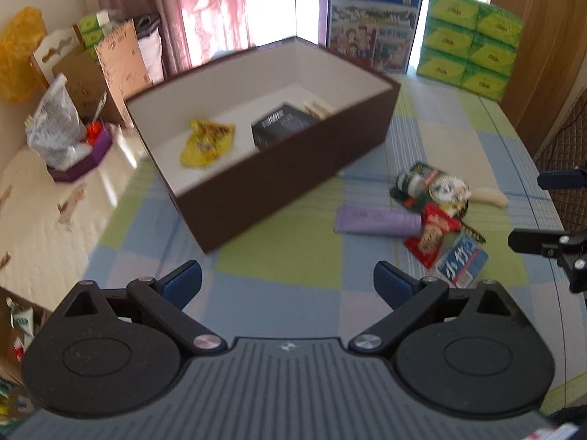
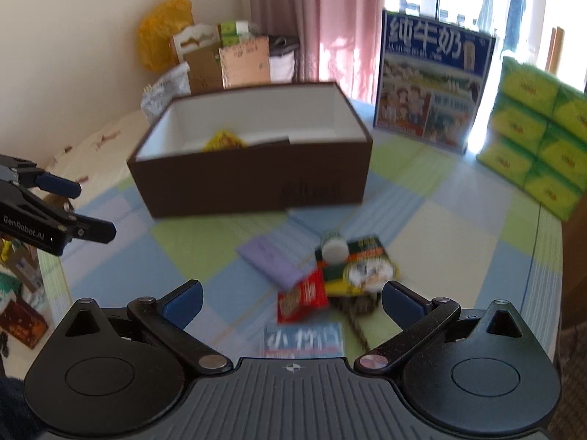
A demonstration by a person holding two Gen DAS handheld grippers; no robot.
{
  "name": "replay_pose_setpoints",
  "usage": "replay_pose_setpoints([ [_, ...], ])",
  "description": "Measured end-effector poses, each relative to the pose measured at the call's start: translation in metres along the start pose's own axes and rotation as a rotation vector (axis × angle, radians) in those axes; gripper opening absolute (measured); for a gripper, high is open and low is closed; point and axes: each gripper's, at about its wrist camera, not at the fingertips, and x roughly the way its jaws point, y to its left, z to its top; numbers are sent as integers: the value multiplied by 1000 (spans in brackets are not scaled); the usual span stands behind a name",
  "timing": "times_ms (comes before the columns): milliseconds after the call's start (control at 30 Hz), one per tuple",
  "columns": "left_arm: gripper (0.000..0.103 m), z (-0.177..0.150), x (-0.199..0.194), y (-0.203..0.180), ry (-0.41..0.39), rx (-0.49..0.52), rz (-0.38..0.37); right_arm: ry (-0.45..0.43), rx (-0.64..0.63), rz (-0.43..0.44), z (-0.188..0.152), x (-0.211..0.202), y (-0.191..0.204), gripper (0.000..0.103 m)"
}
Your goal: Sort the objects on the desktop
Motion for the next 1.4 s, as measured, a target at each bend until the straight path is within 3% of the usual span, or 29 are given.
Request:
replay_pose_setpoints([
  [300,98,-18,24,-15,68,2,-17,103,46,-13,-37,16,-5,101],
  [533,98,-19,51,-19,104,1,-17,149,66,-56,-50,33,-9,101],
  [867,97,-9,84,-26,121,56,-52,177,84,-53,-57,71,-15,101],
  [1167,95,-2,107,-38,131,177,-95,181,42,-76,-57,97,-11,100],
  [1267,95,2,113,-43,125,225,-115,174,39,-74,-59,99,-12,85],
  [1400,95,11,123,-49,119,303,-157,172,41,-76,-63,96,-13,84],
])
